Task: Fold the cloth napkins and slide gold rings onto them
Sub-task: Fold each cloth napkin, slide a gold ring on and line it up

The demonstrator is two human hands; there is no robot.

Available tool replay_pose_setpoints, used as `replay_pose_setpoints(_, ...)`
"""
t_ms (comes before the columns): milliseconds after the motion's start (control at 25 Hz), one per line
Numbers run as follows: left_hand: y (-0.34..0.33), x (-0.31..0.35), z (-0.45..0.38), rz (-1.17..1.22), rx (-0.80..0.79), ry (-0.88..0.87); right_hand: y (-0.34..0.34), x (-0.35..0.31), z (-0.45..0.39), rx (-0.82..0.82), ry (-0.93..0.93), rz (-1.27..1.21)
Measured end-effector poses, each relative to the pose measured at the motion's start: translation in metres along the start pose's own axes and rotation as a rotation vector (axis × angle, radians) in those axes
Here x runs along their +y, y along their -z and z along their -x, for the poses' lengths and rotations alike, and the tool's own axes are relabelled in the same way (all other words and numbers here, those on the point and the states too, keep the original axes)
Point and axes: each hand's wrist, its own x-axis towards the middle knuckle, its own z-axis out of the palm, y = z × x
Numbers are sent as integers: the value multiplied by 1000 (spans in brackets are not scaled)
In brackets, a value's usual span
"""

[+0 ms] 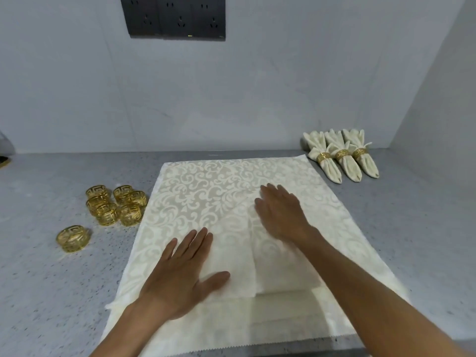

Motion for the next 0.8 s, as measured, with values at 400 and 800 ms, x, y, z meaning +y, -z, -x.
replay_pose_setpoints(400, 2, 2, 2, -15, -11, 12, 63, 141, 1, -117, -469, -190)
replay_pose_setpoints(800, 3, 4, 4, 36, 29, -7, 48, 143, 15, 111, -484, -387)
